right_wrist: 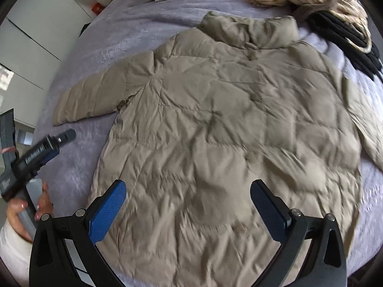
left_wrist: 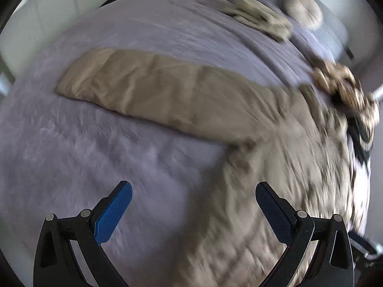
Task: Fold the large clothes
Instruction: 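Grasp the beige jacket sleeve with the left gripper and fold it across the body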
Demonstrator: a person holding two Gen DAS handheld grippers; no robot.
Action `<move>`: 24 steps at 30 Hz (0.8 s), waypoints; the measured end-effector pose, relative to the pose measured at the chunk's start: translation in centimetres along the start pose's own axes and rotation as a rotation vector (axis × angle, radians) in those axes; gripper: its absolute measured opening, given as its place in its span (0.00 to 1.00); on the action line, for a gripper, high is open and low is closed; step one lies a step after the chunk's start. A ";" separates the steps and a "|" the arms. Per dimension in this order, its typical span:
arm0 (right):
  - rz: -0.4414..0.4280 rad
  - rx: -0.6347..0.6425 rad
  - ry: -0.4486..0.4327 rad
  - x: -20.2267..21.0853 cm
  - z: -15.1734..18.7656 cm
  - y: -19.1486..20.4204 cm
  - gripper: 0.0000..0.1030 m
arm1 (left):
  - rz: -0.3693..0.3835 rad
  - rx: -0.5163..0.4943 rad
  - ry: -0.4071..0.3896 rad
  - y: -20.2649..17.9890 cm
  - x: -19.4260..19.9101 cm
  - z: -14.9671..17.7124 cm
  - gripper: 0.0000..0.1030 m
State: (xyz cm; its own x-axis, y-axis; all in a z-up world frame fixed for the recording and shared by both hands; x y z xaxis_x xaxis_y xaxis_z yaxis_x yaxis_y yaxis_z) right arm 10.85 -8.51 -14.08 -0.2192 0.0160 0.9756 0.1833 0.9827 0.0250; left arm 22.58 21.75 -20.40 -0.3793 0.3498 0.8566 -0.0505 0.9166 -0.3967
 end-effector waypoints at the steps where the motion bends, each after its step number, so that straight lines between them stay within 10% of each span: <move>1: -0.004 0.002 -0.003 -0.6 -0.6 0.4 0.99 | 0.013 0.029 -0.020 1.3 -0.6 -1.0 1.00; 5: -0.032 0.006 -0.007 -3.4 -3.3 2.6 0.85 | 0.052 0.173 -0.085 6.8 -3.1 -4.9 1.00; 10: -0.107 0.039 -0.005 -6.5 -5.5 5.6 0.29 | 0.131 0.318 -0.116 12.2 -7.1 -8.5 1.00; 13: -0.149 0.045 -0.004 -8.0 -6.8 7.2 0.21 | 0.126 0.380 -0.148 14.4 -8.6 -10.1 0.97; 17: -0.167 0.067 -0.036 -9.1 -8.5 8.9 0.20 | 0.123 0.381 -0.184 15.3 -8.6 -11.7 0.07; 24: -0.245 0.066 -0.082 -11.1 -12.3 12.6 0.20 | 0.217 0.269 -0.263 12.9 -4.6 -13.6 0.06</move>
State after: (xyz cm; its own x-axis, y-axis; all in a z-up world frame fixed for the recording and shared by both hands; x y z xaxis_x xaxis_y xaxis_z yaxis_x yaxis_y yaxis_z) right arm 27.38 1.38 -21.86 -0.3268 -0.2120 0.9210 0.0530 0.9689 0.2418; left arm 36.23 34.59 -25.02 -0.6288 0.4357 0.6440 -0.1691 0.7318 -0.6602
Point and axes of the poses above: each gripper's, at about its wrist camera, not at the fingertips, and x roughly against the way its jaws point, y to its left, z to its underside, the point moved 6 cm from there along -x, roughly the way its jaws point, and after that the axes turned 10 degrees about z, right-handed, at the moved point
